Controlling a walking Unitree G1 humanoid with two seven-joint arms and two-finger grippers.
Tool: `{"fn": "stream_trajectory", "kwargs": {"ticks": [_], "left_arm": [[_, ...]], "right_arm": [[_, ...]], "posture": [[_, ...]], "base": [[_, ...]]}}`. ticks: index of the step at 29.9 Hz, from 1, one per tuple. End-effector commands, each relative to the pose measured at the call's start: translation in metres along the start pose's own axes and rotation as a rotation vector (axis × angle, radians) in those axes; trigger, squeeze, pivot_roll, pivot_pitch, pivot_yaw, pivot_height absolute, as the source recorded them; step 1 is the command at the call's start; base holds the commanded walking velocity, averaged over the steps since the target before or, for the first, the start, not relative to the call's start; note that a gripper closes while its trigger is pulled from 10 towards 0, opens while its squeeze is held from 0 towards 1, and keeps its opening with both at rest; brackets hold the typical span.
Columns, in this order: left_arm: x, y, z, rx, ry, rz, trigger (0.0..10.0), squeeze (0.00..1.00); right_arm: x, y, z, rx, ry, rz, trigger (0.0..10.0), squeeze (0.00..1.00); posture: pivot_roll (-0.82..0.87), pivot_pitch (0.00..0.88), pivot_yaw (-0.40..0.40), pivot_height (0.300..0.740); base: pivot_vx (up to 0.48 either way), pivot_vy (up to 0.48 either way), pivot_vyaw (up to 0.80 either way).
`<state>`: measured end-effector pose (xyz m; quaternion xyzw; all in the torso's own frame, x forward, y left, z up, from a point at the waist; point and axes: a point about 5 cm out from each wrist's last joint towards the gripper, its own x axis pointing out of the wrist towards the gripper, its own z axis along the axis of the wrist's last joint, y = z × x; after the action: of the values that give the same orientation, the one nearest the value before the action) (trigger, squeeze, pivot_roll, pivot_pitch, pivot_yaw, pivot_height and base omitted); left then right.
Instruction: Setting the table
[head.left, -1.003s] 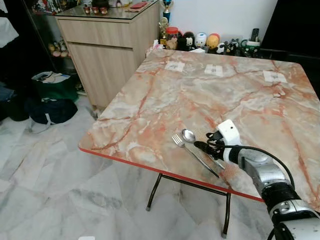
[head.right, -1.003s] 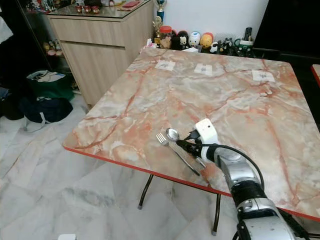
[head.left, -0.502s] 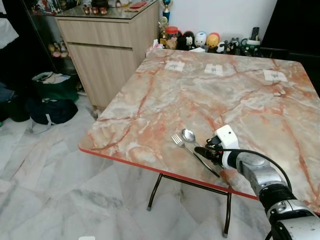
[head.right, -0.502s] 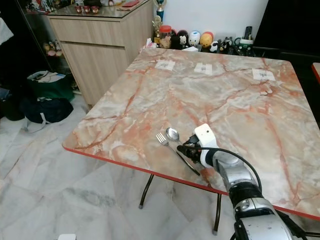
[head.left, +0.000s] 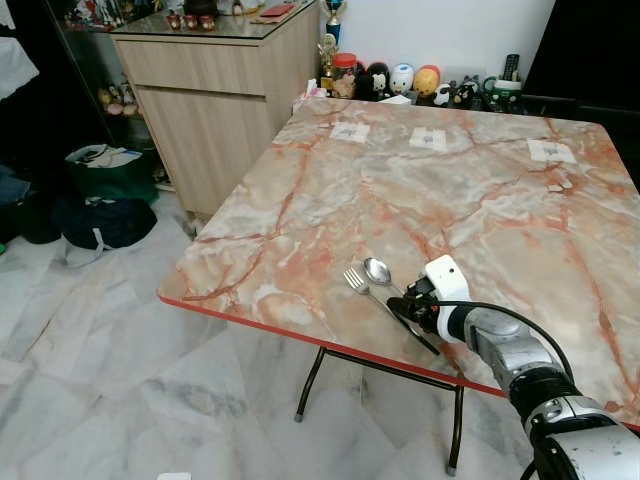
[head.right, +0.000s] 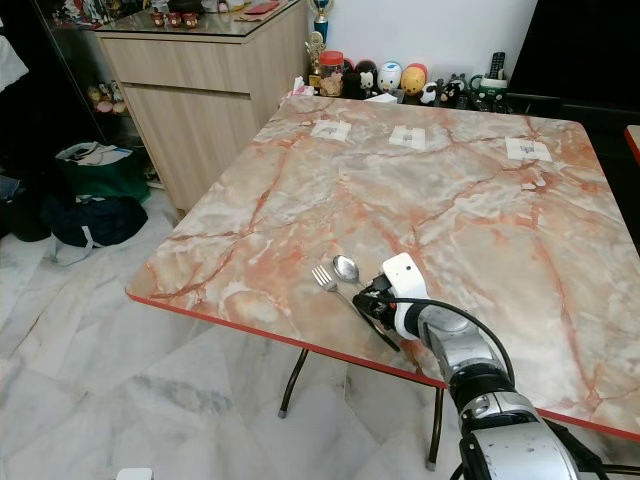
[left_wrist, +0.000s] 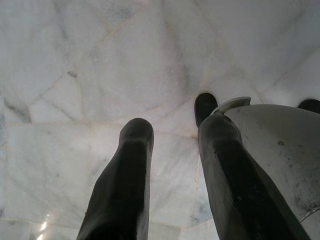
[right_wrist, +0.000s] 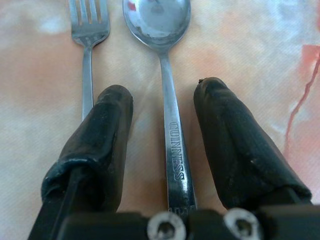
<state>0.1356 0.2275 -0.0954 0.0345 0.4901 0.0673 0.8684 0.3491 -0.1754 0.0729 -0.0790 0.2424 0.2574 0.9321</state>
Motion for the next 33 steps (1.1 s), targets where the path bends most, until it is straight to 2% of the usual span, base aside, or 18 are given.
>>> {"fn": "stream_trajectory", "kwargs": {"ticks": [1, 3, 4, 5, 6, 33], "left_arm": [[-0.0012, 0.0026, -0.0061, 0.011, 0.028, -0.003, 10.0, 0.0], [-0.0012, 0.0026, -0.0063, 0.012, 0.029, -0.003, 10.0, 0.0], [-0.0013, 0.0026, -0.0064, 0.012, 0.029, -0.003, 10.0, 0.0], [-0.0013, 0.0026, -0.0066, 0.012, 0.029, -0.004, 10.0, 0.0], [-0.0013, 0.0026, -0.0068, 0.012, 0.03, -0.004, 10.0, 0.0], [-0.0011, 0.0015, -0.0064, -0.014, 0.031, -0.003, 10.0, 0.0]], "right_arm": [[0.003, 0.0032, 0.0007, -0.008, 0.011, 0.007, 10.0, 0.0], [0.0035, 0.0038, -0.0001, -0.013, 0.017, 0.006, 10.0, 0.0], [0.0037, 0.004, -0.0005, -0.011, 0.018, 0.004, 7.2, 0.0], [0.0039, 0.0039, -0.0009, -0.007, 0.018, 0.001, 2.9, 0.0], [0.004, 0.004, -0.0011, -0.008, 0.019, -0.001, 0.0, 0.0], [0.0057, 0.0052, -0.006, -0.049, 0.054, -0.027, 0.0, 0.0]], "posture": [[-0.03, 0.0, 0.04, 0.74], [-0.03, 0.0, 0.04, 0.74], [-0.03, 0.0, 0.04, 0.74], [-0.03, 0.0, 0.04, 0.74], [-0.03, 0.0, 0.041, 0.74], [-0.01, 0.016, 0.025, 0.74]], "base": [[0.0, 0.0, 0.0], [0.0, 0.0, 0.0], [0.0, 0.0, 0.0], [0.0, 0.0, 0.0], [0.0, 0.0, 0.0], [0.0, 0.0, 0.0]]}}
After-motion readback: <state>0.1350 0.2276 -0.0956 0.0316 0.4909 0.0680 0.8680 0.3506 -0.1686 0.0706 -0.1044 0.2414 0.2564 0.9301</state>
